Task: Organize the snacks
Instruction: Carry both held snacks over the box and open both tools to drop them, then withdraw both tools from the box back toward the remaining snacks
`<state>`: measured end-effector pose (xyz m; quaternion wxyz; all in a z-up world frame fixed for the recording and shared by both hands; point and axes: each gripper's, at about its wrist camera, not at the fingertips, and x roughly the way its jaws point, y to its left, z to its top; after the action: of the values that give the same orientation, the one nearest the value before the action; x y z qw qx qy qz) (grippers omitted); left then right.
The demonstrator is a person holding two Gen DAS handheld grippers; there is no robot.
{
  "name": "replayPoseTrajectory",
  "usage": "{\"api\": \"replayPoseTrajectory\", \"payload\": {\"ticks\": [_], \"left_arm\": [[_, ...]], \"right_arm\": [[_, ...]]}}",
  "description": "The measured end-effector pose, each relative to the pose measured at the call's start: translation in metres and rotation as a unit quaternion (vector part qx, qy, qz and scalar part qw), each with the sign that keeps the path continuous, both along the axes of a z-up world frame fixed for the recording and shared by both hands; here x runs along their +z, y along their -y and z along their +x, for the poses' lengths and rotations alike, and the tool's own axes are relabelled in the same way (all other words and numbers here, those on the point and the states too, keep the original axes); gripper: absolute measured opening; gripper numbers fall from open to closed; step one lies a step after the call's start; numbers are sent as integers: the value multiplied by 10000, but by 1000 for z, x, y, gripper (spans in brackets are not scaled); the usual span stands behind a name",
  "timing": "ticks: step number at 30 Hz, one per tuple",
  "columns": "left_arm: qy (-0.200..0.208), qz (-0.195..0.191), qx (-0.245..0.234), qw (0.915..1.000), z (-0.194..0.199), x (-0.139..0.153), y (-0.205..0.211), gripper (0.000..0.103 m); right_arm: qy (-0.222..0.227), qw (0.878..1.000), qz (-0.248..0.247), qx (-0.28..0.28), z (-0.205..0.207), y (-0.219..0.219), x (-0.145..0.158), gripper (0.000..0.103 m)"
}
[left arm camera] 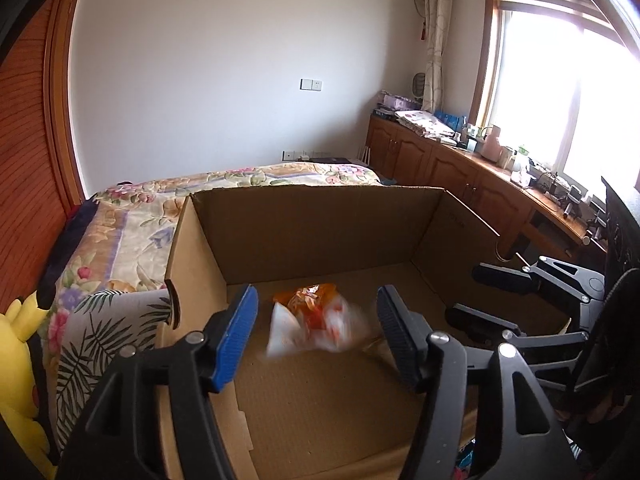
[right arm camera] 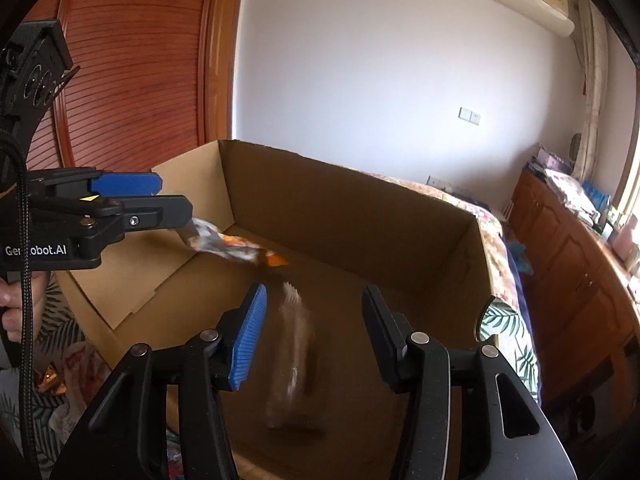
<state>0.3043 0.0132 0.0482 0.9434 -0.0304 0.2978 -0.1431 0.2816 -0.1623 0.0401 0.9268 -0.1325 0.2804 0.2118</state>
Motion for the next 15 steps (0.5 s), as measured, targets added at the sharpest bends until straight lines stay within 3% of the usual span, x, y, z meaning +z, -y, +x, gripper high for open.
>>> {"api": "replayPoseTrajectory", "payload": {"ticks": [15], "left_arm": [[159, 99, 123, 9997, -28, 12, -4, 63]], "right_arm": [[68, 9985, 539, 33, -40, 25, 24, 55]]}}
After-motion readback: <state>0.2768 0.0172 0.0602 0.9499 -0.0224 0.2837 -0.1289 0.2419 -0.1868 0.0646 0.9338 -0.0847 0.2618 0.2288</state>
